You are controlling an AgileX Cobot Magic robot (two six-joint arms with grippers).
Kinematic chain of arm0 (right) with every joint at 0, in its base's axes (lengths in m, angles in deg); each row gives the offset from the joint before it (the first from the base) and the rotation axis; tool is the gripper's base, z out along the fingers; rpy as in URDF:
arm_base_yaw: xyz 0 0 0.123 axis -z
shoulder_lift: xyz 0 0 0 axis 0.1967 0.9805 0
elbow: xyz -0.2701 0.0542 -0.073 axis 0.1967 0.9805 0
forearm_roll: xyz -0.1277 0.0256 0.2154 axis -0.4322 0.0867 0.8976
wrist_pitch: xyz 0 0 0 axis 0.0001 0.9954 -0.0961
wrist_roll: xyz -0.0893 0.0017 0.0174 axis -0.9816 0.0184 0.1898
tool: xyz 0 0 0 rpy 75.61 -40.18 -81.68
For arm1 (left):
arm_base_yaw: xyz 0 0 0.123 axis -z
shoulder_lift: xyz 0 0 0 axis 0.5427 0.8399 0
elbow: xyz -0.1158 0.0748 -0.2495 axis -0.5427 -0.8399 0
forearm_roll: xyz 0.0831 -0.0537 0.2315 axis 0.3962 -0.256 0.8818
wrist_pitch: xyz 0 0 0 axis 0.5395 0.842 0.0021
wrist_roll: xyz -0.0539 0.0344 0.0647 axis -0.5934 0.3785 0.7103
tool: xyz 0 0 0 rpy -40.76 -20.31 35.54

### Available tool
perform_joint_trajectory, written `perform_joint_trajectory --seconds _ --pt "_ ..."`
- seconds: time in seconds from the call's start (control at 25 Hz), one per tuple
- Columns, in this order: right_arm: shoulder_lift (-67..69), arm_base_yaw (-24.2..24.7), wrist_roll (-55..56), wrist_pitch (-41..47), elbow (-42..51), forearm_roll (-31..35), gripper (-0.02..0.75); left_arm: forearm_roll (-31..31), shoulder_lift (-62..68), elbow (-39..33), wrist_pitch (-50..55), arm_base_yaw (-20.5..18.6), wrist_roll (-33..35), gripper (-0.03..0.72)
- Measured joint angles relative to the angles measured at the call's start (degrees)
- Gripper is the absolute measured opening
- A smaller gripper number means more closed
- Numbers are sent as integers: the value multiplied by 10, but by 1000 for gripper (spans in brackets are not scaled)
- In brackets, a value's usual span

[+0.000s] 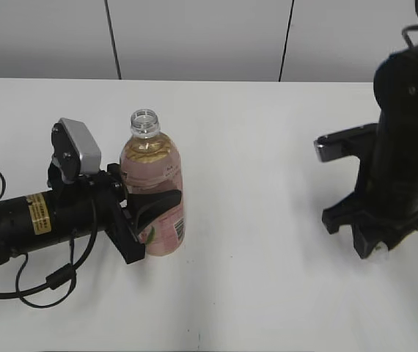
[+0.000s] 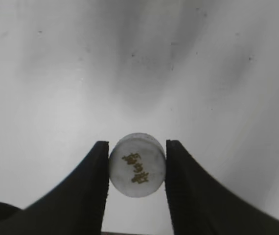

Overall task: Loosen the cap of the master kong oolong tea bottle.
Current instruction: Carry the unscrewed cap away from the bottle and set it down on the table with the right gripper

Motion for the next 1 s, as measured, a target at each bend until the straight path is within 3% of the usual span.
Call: perform_joint_trajectory --seconds 0.16,0.36,1.0 --pt "0 12 7 -80 65 -1 269 1 0 0 0 0 0 270" --pt "17 13 10 -127 76 2 269 1 0 0 0 0 0 270" --pt "33 13 10 -160 77 20 269 2 0 0 0 0 0 270"
